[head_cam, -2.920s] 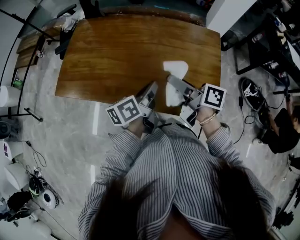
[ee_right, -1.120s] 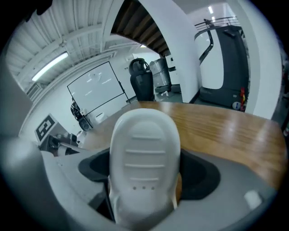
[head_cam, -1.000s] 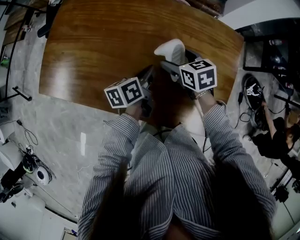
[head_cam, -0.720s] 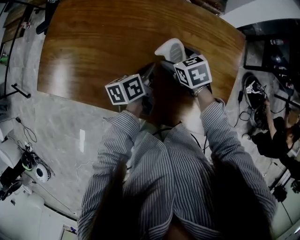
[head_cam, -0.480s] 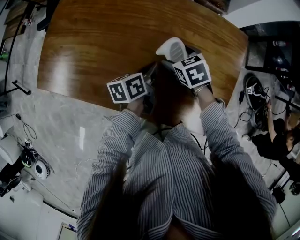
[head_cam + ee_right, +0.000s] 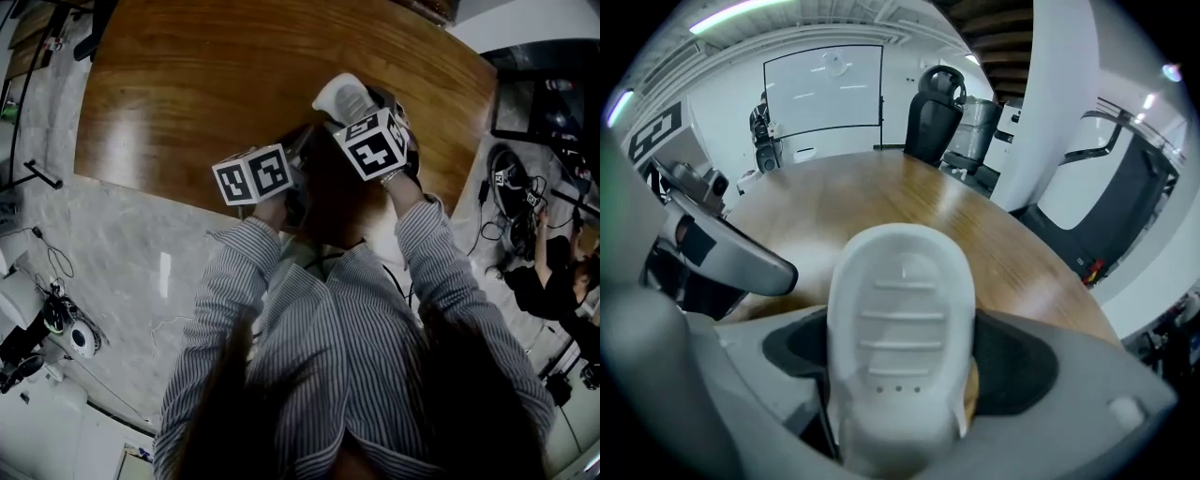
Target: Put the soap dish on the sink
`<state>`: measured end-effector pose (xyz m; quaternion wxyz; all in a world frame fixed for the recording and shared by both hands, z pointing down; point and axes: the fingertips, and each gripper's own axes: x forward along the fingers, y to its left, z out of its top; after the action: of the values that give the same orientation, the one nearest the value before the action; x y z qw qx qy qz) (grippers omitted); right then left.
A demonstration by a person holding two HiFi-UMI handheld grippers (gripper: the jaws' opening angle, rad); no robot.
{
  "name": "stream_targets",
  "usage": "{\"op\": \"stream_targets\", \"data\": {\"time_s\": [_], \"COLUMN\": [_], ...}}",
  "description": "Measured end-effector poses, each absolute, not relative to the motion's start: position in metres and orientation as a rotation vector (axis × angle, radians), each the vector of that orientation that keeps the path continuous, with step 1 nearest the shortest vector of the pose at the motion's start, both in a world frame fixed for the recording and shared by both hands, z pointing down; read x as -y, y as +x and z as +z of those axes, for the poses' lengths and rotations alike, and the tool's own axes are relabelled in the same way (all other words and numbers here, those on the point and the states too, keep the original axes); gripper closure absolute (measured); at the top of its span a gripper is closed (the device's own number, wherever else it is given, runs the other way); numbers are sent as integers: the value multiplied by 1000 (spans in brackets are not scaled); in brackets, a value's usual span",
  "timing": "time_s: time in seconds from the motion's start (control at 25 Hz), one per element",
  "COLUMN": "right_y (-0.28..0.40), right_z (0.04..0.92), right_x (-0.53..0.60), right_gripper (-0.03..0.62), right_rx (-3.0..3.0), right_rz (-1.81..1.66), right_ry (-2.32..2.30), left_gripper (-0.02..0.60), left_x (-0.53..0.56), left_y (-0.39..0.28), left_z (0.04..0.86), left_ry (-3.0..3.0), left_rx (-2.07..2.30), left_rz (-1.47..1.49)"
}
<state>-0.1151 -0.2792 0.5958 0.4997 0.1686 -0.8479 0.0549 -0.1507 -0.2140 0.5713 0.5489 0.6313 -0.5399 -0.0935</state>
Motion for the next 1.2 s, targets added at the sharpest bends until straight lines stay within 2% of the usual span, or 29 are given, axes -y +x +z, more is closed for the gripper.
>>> {"op": "stream_targets", "data": {"time_s": [0.6,1.2], "right_y": [-112,-88], "right_z": [587,497], "right_x": [279,227], "right_gripper": [148,150], "right_rx": [2102,2340], "right_rz": [161,352], "right_ry": [446,487], "left_gripper": [588,588], "left_x": [206,191], "left_y": [-151,-134], "left_z": [564,503], "left_ry": [1511,1648], "left_rx": [1276,1273], "left_rz": [-222,-180]}}
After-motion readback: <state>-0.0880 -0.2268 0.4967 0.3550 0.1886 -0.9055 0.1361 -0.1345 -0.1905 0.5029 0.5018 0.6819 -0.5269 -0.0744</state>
